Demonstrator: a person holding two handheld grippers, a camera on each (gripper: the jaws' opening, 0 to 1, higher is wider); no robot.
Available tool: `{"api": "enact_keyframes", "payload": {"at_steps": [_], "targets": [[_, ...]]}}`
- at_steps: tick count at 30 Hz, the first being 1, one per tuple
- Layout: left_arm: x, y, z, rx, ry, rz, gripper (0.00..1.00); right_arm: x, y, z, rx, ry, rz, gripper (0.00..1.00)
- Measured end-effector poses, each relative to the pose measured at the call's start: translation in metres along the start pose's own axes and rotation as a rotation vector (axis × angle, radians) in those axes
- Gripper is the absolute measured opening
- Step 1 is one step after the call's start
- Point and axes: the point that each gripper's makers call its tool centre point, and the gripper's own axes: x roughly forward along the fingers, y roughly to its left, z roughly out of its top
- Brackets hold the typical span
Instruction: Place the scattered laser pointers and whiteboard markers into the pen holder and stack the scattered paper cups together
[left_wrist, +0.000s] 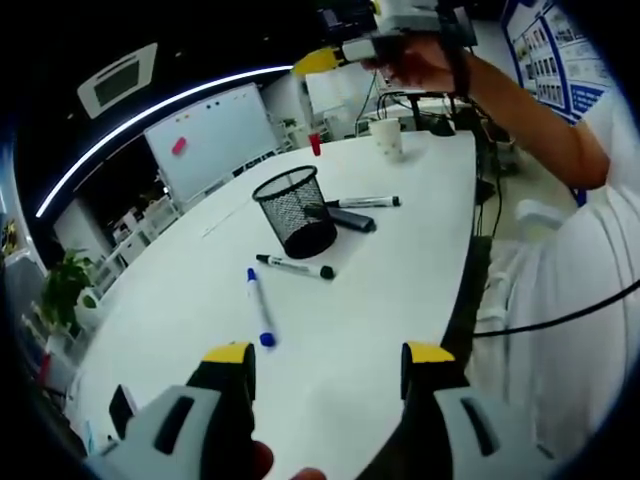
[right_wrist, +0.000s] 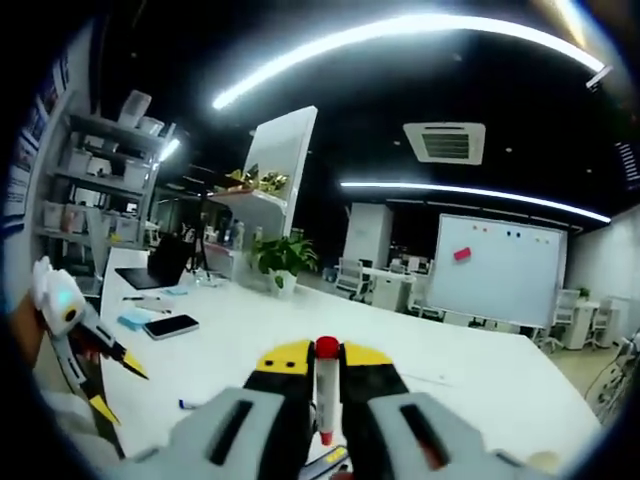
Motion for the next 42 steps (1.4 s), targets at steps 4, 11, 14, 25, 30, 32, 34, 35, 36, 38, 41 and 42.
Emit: {"api": "enact_keyframes", "payload": {"at_steps": [4, 11, 14, 25, 30, 32, 34, 35, 36, 38, 41, 42], "targets": [[-0.001, 0.0, 0.0, 0.0, 0.0, 0.0, 0.59, 0.002, 0.001, 0.004, -0.007, -0.005, 0.003, 0.1], [0.0, 0.002, -0.002, -0.001, 0.002, 0.0, 0.59, 0.004, 0.004, 0.009, -0.012, -0.016, 0.007, 0.1], [0.0, 0.0, -0.001, 0.001, 0.0, -0.004, 0.59, 0.005, 0.008, 0.011, -0.015, -0.024, 0.017, 0.1], [0.0, -0.002, -0.001, 0.001, 0.005, -0.003, 0.59, 0.009, 0.02, 0.022, 0.005, -0.064, 0.033, 0.1], [0.0, -0.001, -0.001, 0.0, 0.005, -0.003, 0.59, 0.011, 0.026, 0.021, 0.008, -0.066, 0.042, 0.1], [0.0, 0.0, -0.002, -0.003, 0.006, -0.003, 0.59, 0.013, 0.029, 0.018, 0.001, -0.063, 0.048, 0.1], [0.0, 0.001, -0.003, -0.004, 0.006, -0.002, 0.59, 0.014, 0.031, 0.017, 0.007, -0.061, 0.053, 0.1], [-0.001, 0.0, -0.002, -0.004, 0.005, -0.002, 0.59, 0.015, 0.032, 0.016, 0.008, -0.06, 0.055, 0.1], [-0.001, 0.0, -0.002, -0.004, 0.004, -0.003, 0.59, 0.015, 0.033, 0.014, 0.007, -0.06, 0.058, 0.1], [-0.001, 0.0, -0.002, -0.004, 0.003, -0.003, 0.59, 0.016, 0.035, 0.013, 0.011, -0.058, 0.061, 0.1], [-0.001, -0.001, -0.002, -0.004, 0.004, -0.003, 0.59, 0.016, 0.037, 0.01, 0.026, -0.058, 0.072, 0.1], [-0.001, -0.001, -0.001, -0.003, 0.004, -0.003, 0.59, 0.016, 0.039, 0.008, 0.024, -0.056, 0.075, 0.1]]}}
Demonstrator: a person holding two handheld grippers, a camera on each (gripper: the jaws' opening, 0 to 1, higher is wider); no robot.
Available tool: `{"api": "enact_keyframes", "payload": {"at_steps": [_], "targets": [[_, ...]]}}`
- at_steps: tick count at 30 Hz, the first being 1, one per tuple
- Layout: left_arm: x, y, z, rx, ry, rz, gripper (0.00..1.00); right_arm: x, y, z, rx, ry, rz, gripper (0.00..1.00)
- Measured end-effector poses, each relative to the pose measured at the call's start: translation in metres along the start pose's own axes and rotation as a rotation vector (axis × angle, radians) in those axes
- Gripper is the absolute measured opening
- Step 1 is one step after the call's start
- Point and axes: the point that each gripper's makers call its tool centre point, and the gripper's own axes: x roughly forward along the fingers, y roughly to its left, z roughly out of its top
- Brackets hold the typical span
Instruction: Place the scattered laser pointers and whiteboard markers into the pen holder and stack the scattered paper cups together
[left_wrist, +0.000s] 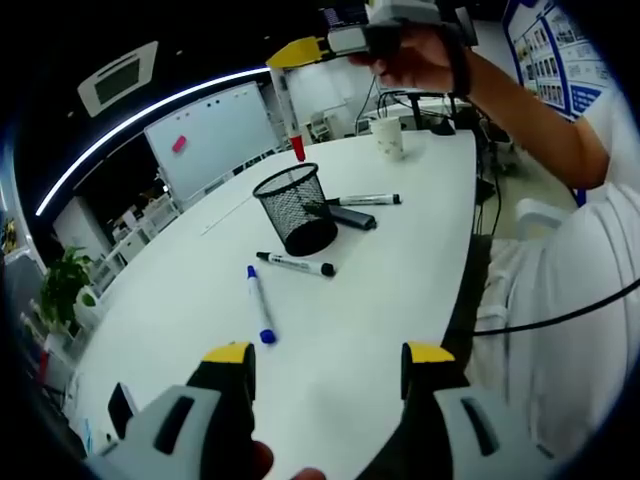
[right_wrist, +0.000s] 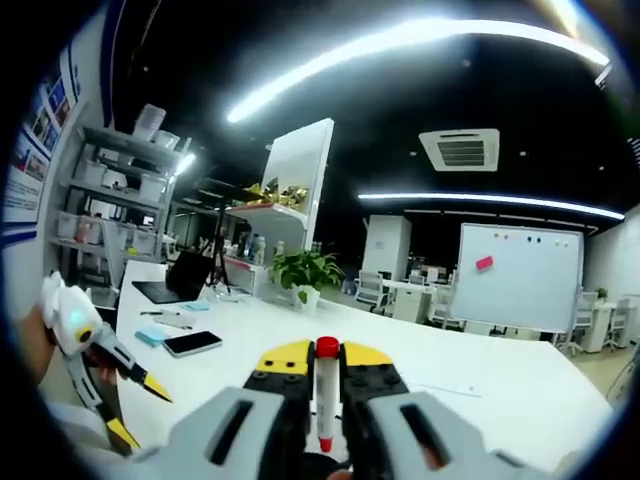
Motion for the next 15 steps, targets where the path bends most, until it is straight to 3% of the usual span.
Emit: {"api": "enact_keyframes", "payload": {"at_steps": [15], "targets": [[-0.001, 0.0, 0.001, 0.005, -0.003, -0.003, 0.59, -0.002, -0.003, -0.014, 0.014, 0.026, -0.002, 0.1]]}}
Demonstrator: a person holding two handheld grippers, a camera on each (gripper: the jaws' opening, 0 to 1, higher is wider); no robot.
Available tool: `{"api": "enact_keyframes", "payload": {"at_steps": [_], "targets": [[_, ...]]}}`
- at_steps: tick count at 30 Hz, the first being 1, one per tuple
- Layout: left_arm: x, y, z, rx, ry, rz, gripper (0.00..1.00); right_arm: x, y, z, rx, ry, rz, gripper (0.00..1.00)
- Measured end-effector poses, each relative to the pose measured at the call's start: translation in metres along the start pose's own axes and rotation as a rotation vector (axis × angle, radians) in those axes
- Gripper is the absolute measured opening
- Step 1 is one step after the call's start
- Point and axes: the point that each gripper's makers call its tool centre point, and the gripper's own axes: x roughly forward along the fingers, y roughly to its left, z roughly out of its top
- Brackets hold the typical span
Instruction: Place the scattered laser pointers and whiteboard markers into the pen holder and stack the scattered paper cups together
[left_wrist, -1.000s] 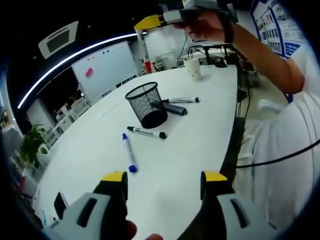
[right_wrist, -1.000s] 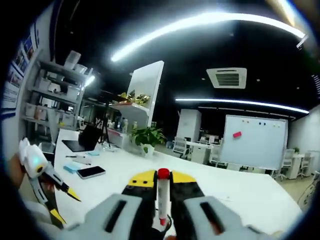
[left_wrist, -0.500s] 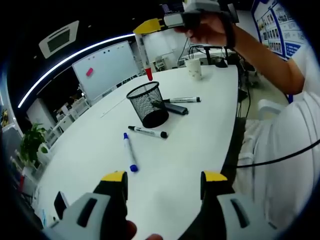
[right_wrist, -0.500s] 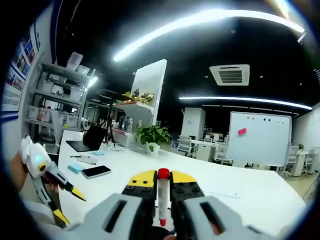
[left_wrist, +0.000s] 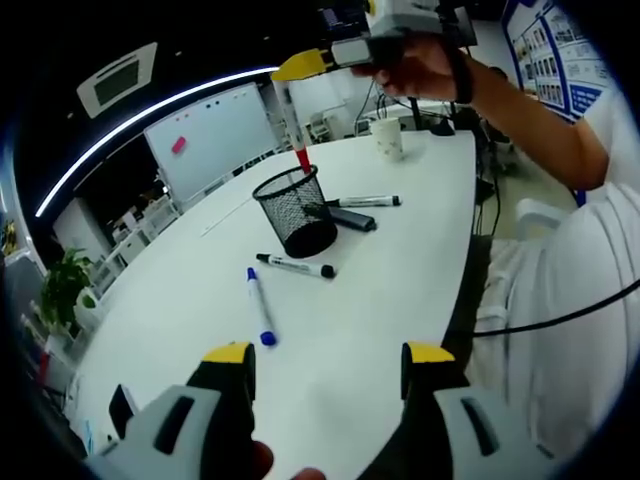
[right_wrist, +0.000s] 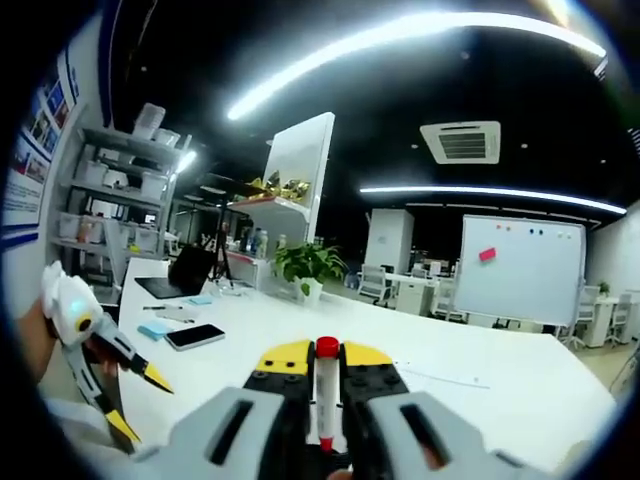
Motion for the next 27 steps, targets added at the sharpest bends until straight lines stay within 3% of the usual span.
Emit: {"api": "enact_keyframes", "payload": {"at_steps": [16, 20, 27], "targets": [[0.001, 0.0, -0.002, -0.002, 0.004, -0.002, 0.59, -0.001, -0.003, -0.019, 0.022, 0.026, -0.013, 0.1], [0.002, 0.0, -0.001, -0.002, 0.003, -0.002, 0.59, -0.005, 0.006, -0.018, 0.017, 0.03, -0.011, 0.1], [0.002, -0.001, -0.002, -0.002, 0.004, -0.003, 0.59, -0.001, -0.002, -0.029, 0.009, 0.054, -0.018, 0.1]]}}
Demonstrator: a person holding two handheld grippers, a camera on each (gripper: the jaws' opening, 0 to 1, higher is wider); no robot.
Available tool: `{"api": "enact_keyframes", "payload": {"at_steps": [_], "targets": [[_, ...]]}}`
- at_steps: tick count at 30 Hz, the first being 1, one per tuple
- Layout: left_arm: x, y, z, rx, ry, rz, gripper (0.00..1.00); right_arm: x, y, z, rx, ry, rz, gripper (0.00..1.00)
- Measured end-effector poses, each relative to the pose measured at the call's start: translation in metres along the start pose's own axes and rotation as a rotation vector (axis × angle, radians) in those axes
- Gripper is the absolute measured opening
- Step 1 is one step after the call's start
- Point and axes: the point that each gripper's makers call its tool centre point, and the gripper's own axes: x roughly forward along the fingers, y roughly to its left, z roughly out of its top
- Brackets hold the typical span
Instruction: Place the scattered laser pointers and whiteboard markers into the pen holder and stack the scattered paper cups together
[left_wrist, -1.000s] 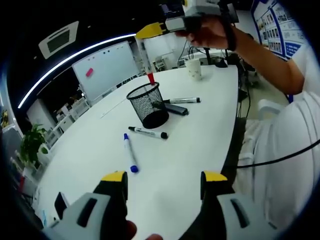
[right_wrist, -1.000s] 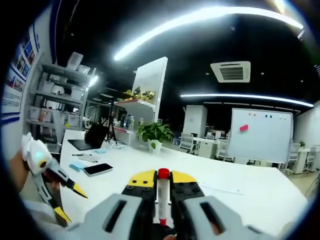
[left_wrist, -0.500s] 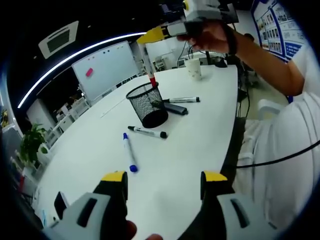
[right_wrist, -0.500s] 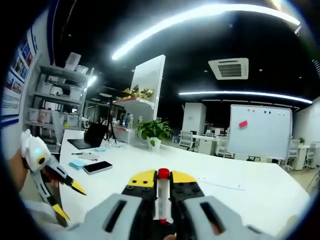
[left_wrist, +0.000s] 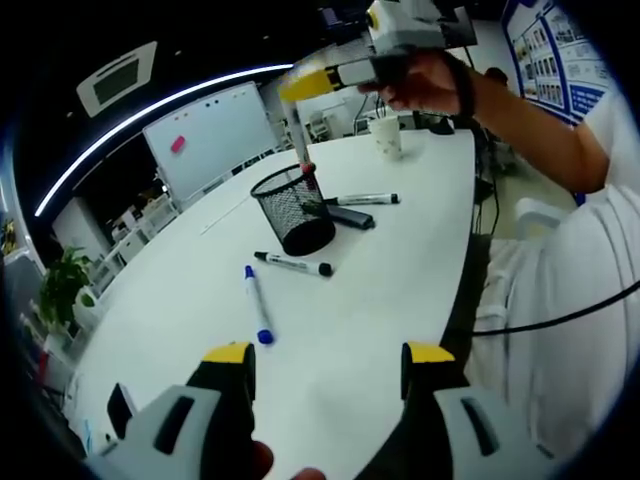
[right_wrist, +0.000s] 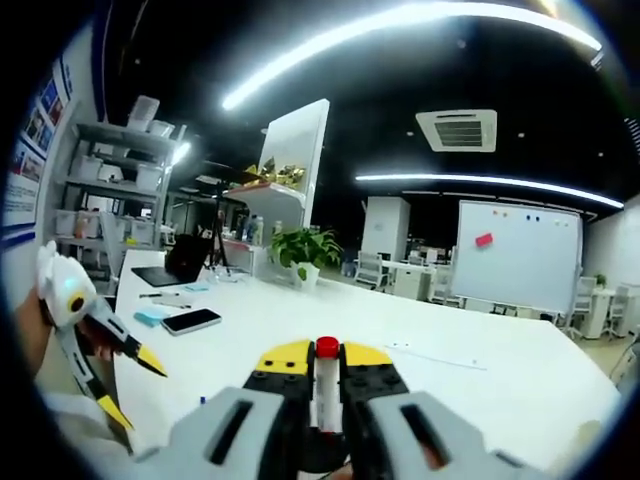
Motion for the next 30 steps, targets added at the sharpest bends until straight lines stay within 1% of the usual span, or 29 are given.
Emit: {"api": "enact_keyframes", "payload": {"at_steps": [4, 7, 9, 14, 20, 24, 30], "targets": [[-0.001, 0.0, 0.0, 0.0, -0.001, 0.001, 0.59, 0.0, 0.001, -0.005, 0.002, 0.013, 0.0, 0.1], [-0.001, 0.001, 0.0, -0.002, -0.001, 0.003, 0.59, -0.003, 0.01, -0.006, 0.002, 0.018, 0.005, 0.1], [0.0, 0.0, -0.001, -0.001, 0.0, -0.001, 0.59, 0.001, 0.003, -0.008, 0.004, 0.021, 0.005, 0.1], [0.001, 0.0, -0.001, 0.0, 0.002, -0.003, 0.59, -0.001, 0.004, -0.011, 0.008, 0.031, 0.003, 0.1], [0.0, -0.002, 0.001, 0.005, -0.003, -0.006, 0.59, -0.002, 0.006, -0.02, 0.011, 0.055, 0.002, 0.1], [0.0, -0.001, 0.0, 0.003, -0.001, -0.001, 0.59, 0.003, 0.002, -0.022, 0.011, 0.064, 0.006, 0.1], [0.0, -0.001, 0.001, 0.005, -0.002, -0.003, 0.59, 0.004, 0.001, -0.028, 0.012, 0.077, 0.007, 0.11]]}}
